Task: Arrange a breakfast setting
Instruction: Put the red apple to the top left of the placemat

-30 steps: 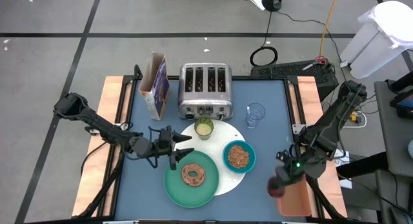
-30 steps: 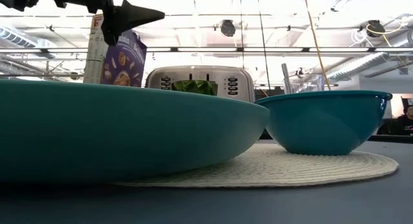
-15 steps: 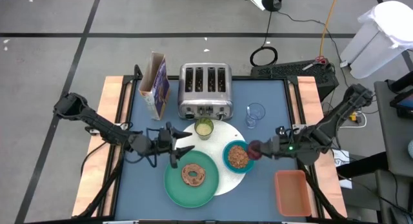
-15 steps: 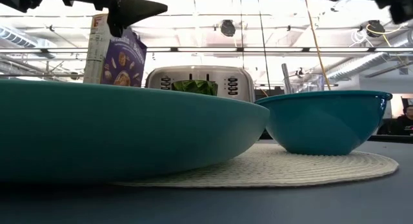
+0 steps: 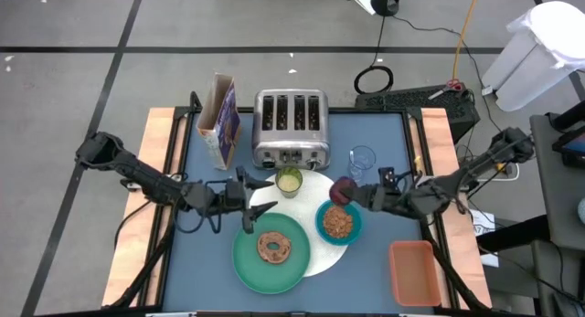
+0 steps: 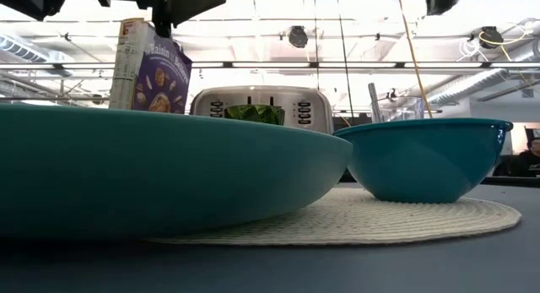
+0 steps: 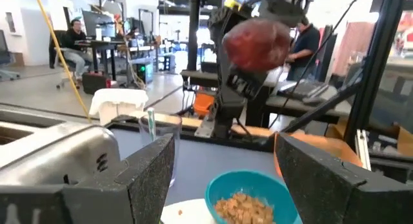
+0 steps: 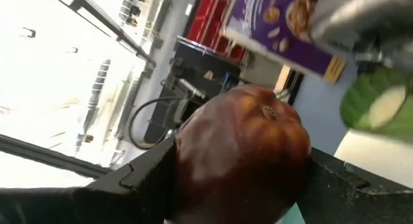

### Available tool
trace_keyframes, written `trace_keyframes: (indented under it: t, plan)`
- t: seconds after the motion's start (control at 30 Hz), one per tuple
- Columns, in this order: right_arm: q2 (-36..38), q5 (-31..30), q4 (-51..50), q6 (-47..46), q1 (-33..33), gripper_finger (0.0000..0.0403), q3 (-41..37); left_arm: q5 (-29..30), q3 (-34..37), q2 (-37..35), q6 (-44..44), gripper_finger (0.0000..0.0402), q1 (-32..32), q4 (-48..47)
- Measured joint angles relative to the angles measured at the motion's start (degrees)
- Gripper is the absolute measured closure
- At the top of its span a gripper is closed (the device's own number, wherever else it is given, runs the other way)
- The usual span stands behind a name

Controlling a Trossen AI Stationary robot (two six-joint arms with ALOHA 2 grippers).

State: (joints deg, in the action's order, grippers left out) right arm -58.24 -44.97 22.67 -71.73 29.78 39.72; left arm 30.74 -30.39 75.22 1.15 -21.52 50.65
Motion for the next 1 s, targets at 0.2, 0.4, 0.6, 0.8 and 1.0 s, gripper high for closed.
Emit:
trace_keyframes:
  t: [0.2, 0.4, 0.6, 0.8, 1.0]
  plan:
    - [-3.43, 0.08, 5.04, 7.82, -4.32, 0.0149, 0.0, -3.21, -0.02, 0.13, 0.04, 0.0128, 1.78, 2.61]
    - [-7.99, 0.17, 15.05, 10.93, -7.96, 0.0149, 0.0, -6.32, -0.2, 0.68, -3.18, 0.0128, 2.88, 5.01]
    - [-12.49, 0.15, 23.76, 5.81, -11.03, 0.0149, 0.02, -6.97, -3.69, 0.66, -13.27, 0.0128, 2.91, 3.49]
    - [-15.36, 0.19, 26.55, -3.04, -12.79, 0.0149, 0.02, -7.14, -7.75, 0.66, -22.62, 0.0128, 3.2, -0.38]
    - [-16.11, 0.78, 26.94, -6.86, -13.4, 0.0149, 0.02, -7.53, -8.96, 0.66, -22.43, 0.0128, 5.02, -1.54]
